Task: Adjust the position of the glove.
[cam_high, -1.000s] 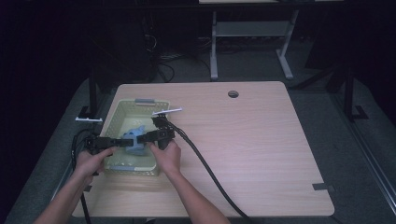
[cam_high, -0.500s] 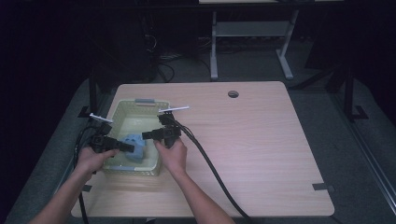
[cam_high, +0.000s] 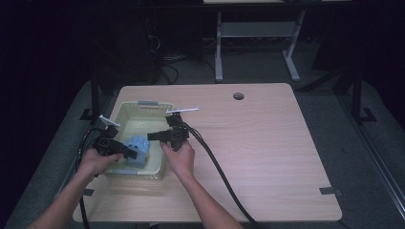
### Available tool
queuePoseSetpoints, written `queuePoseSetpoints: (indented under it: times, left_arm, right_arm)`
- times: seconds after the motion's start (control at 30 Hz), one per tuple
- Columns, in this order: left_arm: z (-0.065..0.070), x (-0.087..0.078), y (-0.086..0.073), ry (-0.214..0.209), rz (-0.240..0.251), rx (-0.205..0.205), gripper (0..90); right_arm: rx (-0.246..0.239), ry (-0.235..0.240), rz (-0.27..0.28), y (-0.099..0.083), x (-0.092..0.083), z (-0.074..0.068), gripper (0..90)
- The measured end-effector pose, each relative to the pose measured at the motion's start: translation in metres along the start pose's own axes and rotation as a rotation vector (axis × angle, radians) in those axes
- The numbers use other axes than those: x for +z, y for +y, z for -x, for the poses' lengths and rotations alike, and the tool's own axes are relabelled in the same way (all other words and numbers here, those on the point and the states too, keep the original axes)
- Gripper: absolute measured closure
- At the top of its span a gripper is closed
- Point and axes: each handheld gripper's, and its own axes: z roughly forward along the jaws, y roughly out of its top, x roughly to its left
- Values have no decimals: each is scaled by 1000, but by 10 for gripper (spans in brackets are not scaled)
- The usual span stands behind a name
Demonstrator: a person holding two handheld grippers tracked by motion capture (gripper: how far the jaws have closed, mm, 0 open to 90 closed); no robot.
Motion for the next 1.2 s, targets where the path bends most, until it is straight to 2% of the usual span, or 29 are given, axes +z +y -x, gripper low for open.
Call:
queuePoseSetpoints:
  times: [0.07, 0.17, 0.2, 0.23, 0.4, 0.5, 0.6, 0.63, 0.67, 0.73, 0.83, 0.97, 1.13, 1.2]
  left_arm:
    - [-2, -2, 0, 5, -3, 5, 578]
    - [-6, -6, -1, 1, 29, -25, 565]
    - [-8, -9, -1, 12, 25, -4, 557]
    - [-9, -11, -1, 6, 46, -13, 555]
    - [-9, -16, 0, 8, 61, -1, 557]
    - [-7, -19, 0, -10, 70, -3, 557]
    - [-6, -26, 1, -6, 86, 14, 559]
    - [-5, -27, 1, -12, 90, 7, 560]
    - [-5, -30, 1, -12, 98, 24, 560]
    - [-3, -31, 2, -13, 108, 21, 563]
    - [-2, -32, 4, -27, 110, 32, 563]
    - [1, -31, 4, -64, 142, 26, 563]
    - [5, -32, 6, -82, 170, 33, 560]
    - [8, -33, 6, -115, 185, 38, 554]
  right_arm:
    - [1, 0, 1, 0, 0, 1, 663]
    - [15, -2, 0, -1, -1, 2, 662]
    - [17, 0, 2, -1, -1, 3, 662]
    - [17, -1, 3, -1, -1, 4, 662]
    - [19, 3, 5, -1, -3, 6, 660]
    - [24, 7, 11, -1, -6, 8, 659]
    - [34, 7, 15, -1, -8, 10, 657]
    - [33, 7, 16, -1, -8, 11, 656]
    - [40, 9, 15, -1, -9, 11, 654]
    - [35, 11, 19, -1, -9, 12, 654]
    - [37, 13, 19, -1, -11, 13, 650]
    - [43, 23, 18, -1, -15, 16, 634]
    - [53, 32, 30, -1, -21, 18, 627]
    - [61, 40, 38, -2, -24, 21, 624]
